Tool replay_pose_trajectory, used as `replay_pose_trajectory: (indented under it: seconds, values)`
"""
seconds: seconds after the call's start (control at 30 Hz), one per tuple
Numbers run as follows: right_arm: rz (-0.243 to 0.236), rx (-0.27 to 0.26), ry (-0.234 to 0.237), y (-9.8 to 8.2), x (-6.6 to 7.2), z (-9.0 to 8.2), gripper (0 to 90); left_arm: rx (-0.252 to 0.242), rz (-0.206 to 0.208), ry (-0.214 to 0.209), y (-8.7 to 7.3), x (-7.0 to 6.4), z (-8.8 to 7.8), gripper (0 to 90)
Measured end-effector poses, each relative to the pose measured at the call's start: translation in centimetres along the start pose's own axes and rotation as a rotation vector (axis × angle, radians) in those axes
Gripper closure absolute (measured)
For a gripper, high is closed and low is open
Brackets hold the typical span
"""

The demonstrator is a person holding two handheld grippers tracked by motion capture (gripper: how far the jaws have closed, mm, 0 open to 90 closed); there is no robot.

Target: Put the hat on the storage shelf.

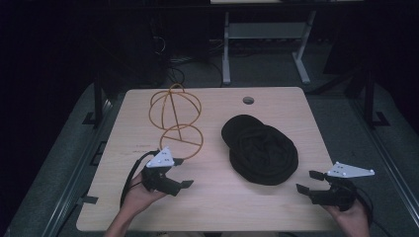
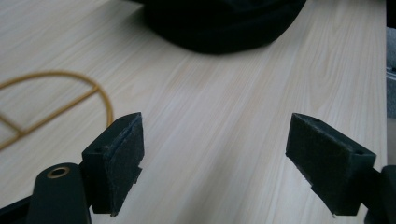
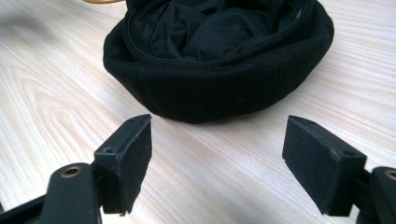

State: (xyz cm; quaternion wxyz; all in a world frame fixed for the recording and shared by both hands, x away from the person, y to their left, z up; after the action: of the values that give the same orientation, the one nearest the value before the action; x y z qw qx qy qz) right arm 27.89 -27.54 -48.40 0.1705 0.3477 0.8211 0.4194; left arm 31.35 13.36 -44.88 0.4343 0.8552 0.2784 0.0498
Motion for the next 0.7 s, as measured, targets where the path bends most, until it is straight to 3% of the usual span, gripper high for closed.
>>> replay_pose_trajectory:
  seconds: [0.1, 0.4, 0.43, 0.7]
  values:
    - [0.01, -0.004, 0.0, 0.0, -0.1, -0.1, 23.2, 0.006, 0.034, -0.008, 1.2, -0.6, 1.0, 18.8]
    - [0.029, -0.02, 0.001, -0.1, -0.4, -0.2, 23.0, 0.023, 0.067, -0.046, 3.4, -1.8, 3.6, 19.2]
    - [0.033, -0.018, 0.0, -0.1, -0.5, -0.1, 22.9, 0.028, 0.085, -0.053, 3.8, -2.1, 4.2, 19.2]
    - [0.02, -0.009, 0.002, 0.0, -0.4, 0.0, 22.8, 0.039, 0.101, -0.097, 5.3, -3.6, 6.6, 19.0]
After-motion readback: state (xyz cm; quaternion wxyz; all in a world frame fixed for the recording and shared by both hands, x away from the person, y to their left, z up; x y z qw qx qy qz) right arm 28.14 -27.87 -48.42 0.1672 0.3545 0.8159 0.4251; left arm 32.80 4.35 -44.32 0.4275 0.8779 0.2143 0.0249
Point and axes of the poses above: each handheld gripper's, and its own axes: z roughly forward along the jaws, y roughly out of its top, x roughly to its left, the point moved 7 cm from there along z, roughly forward along the jaws, and after that the axes turned 10 degrees about -z, right-handed, at the moved point
